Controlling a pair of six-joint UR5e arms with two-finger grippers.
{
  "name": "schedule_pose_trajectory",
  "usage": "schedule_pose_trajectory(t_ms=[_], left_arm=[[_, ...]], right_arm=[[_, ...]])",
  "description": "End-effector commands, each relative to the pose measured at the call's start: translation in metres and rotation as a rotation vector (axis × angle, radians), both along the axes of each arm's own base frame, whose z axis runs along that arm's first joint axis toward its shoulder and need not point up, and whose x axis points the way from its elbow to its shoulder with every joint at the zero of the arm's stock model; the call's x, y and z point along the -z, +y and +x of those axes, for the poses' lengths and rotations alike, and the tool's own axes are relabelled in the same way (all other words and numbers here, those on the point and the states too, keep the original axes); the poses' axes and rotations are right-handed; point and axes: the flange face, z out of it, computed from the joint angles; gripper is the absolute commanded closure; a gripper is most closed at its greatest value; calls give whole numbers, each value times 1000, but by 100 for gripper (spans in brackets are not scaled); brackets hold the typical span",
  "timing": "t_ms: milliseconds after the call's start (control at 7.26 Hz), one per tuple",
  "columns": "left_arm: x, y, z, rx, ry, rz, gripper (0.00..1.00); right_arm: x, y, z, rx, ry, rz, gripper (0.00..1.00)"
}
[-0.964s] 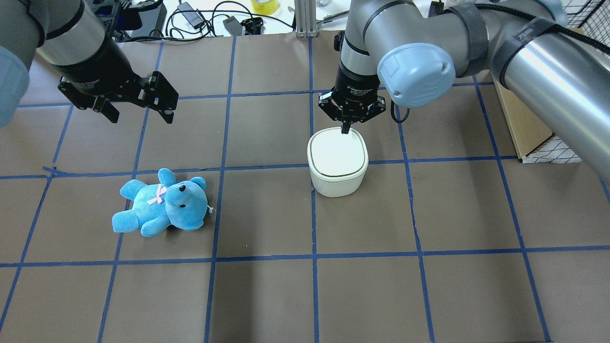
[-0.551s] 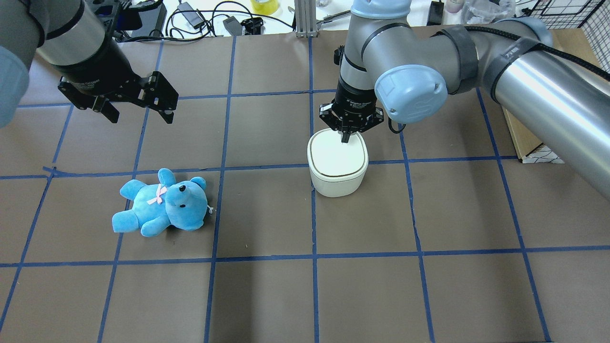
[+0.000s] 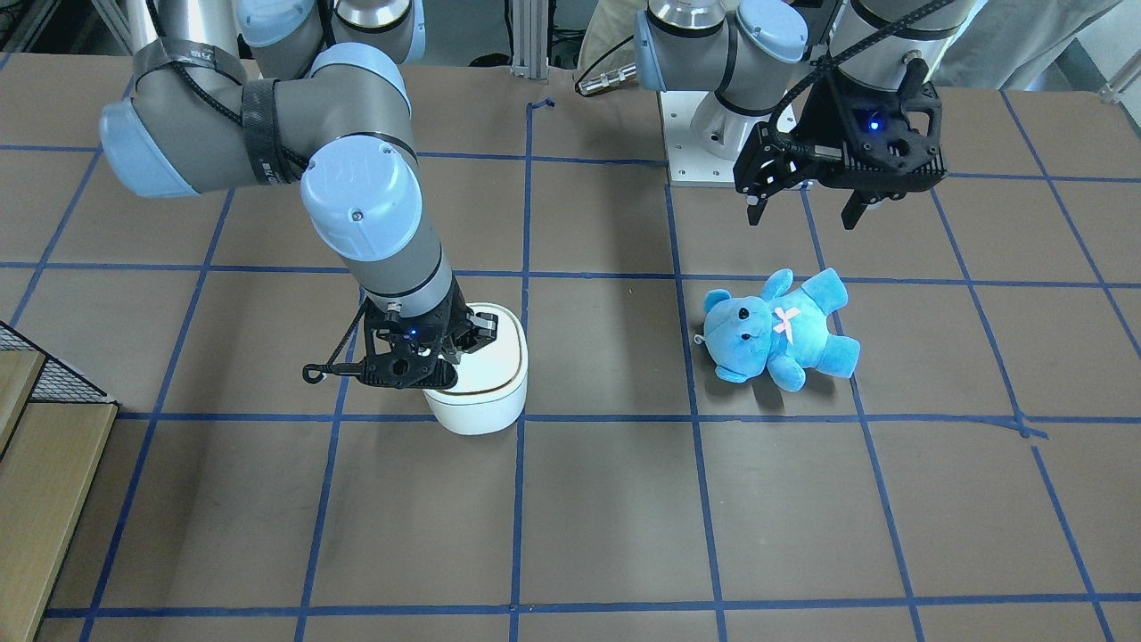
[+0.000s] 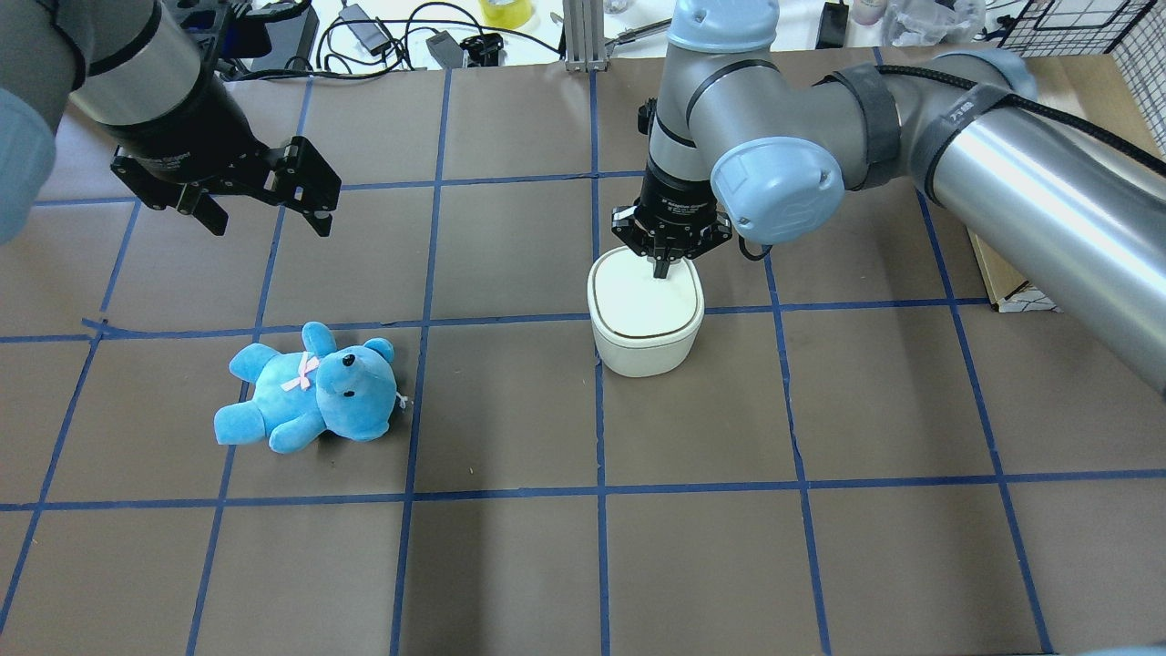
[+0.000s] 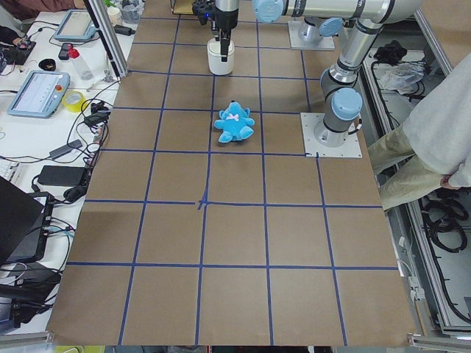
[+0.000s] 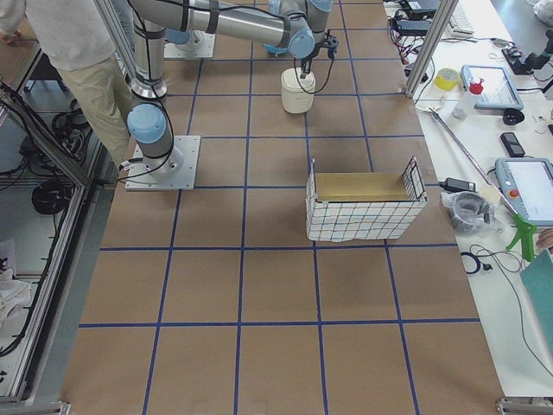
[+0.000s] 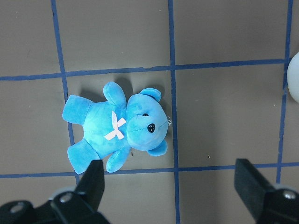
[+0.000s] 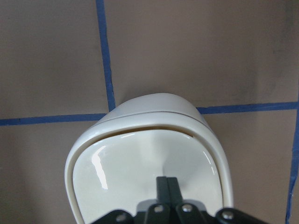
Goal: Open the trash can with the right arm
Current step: 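Lower the right gripper onto the lid's edge farthest from the robot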
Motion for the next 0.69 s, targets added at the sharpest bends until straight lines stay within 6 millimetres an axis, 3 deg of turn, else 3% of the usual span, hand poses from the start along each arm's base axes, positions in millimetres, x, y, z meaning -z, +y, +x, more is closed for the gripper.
schedule_pose_trajectory(t_ms=[0,551], left_arm=[[0,0,-1,1,0,0,0],[0,0,0,0,0,0,0]], right_arm=[[5,-2,0,-1,2,-2,100],[10,4,0,6,-11,1,100]])
